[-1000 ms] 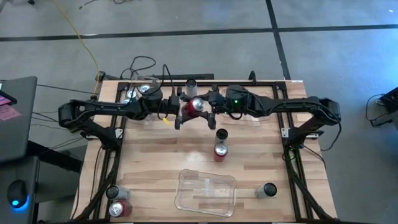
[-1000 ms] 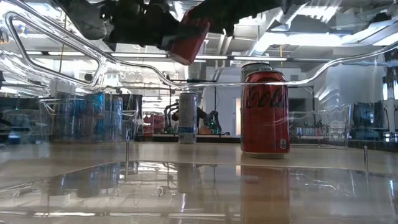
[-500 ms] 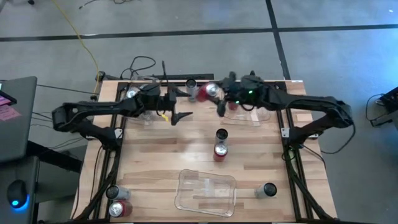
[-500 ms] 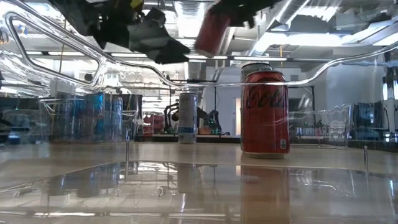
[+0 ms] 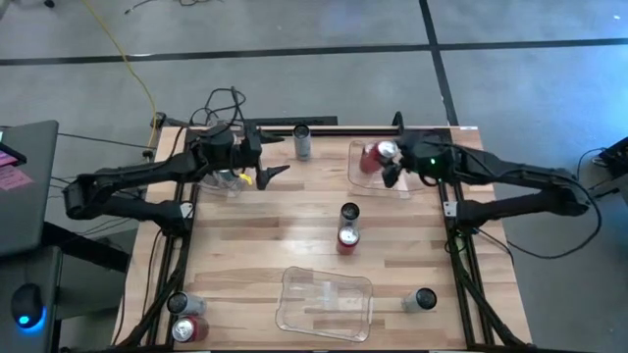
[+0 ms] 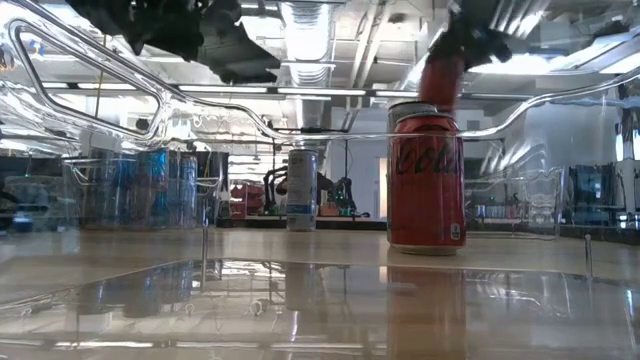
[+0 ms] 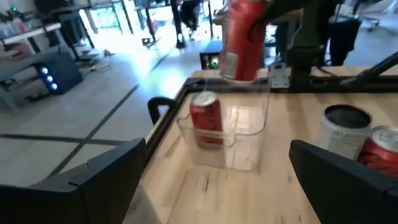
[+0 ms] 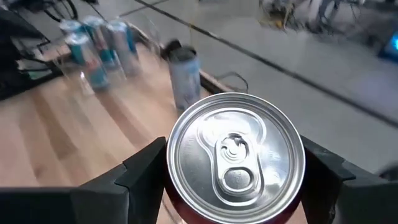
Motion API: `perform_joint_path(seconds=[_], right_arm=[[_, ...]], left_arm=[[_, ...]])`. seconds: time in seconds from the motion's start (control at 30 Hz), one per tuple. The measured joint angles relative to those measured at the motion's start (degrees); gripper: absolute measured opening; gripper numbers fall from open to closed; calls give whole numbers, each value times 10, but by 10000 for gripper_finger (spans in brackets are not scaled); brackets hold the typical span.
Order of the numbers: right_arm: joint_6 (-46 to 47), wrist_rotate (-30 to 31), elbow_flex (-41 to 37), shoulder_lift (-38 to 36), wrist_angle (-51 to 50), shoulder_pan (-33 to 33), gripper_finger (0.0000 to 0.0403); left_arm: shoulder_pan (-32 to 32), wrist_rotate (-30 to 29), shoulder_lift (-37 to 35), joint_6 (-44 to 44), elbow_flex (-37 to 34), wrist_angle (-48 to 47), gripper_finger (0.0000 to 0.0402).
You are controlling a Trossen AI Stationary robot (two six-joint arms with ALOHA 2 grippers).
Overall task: Sort soda cans
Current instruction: Adjust the red soda can into the top right transparent bin
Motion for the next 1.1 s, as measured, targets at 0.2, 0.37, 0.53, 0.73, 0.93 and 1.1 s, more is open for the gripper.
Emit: perform_joint_path(seconds=[0.2, 0.37, 0.53, 0.73, 0.93, 1.1], right_arm=[[46, 3, -113, -64, 3, -48, 283], [47, 1, -161, -79, 16, -111, 283], [38, -45, -209, -69, 68, -178, 283], [42, -96, -262, -54, 153, -226, 283], [42, -105, -271, -37, 166, -246, 283], [42, -104, -271, 2, 189, -246, 301]], left_arm=[[0, -5, 5, 2, 0, 16, 391], [0, -9, 5, 3, 0, 30, 391], [0, -9, 5, 3, 0, 32, 391], [0, -8, 5, 3, 1, 28, 391], [0, -7, 5, 5, 1, 32, 391], [0, -7, 5, 5, 1, 32, 391]])
